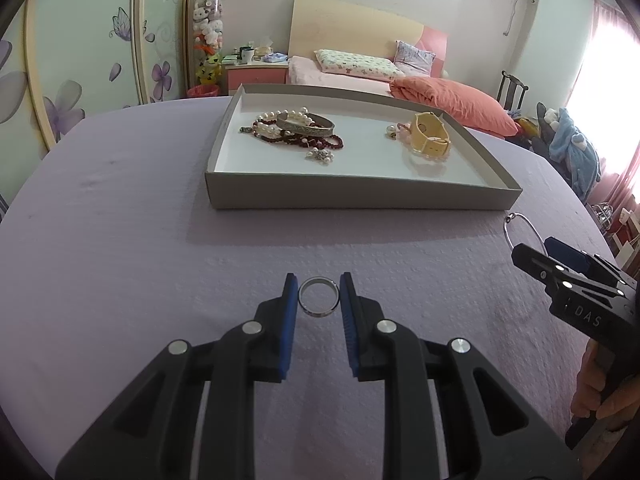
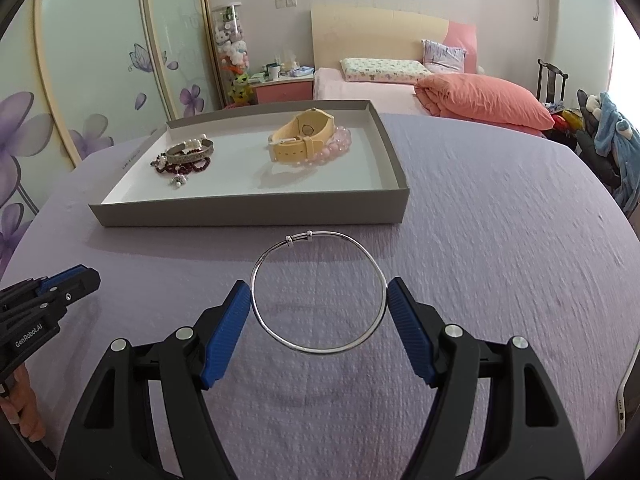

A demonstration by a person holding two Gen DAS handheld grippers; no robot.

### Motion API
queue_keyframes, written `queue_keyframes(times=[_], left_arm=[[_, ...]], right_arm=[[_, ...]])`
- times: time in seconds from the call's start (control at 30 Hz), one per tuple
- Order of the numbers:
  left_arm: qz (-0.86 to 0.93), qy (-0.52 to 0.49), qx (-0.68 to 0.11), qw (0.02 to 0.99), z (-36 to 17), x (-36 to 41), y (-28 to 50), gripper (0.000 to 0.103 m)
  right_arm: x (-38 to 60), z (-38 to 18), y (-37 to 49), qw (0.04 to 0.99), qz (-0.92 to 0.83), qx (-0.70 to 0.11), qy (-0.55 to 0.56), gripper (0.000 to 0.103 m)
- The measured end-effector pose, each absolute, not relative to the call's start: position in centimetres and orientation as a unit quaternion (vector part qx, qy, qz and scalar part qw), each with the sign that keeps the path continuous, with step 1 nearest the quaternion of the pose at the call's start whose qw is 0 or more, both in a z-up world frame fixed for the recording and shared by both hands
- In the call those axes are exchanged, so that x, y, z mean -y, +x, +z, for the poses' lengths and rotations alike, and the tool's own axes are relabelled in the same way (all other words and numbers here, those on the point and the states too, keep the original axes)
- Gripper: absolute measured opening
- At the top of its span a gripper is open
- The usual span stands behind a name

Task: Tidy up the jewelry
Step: 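Carry the wire bangle with the right tool while the left tool carries the ring to the tray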

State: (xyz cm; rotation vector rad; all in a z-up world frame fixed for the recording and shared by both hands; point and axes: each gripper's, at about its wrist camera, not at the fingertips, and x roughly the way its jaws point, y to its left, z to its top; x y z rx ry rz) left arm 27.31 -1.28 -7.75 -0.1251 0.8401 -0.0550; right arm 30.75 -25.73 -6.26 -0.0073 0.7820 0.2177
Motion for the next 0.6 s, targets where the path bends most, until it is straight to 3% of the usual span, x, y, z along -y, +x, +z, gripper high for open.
queue_keyframes(times=[0.6], left_arm=[[-0.034, -0.066, -0.379, 0.922, -6.4, 1.1, 27.8, 0.022]], right_arm=[[25.5, -4.0, 30.7, 0.932, 0.118, -0.341, 0.015, 0.071]])
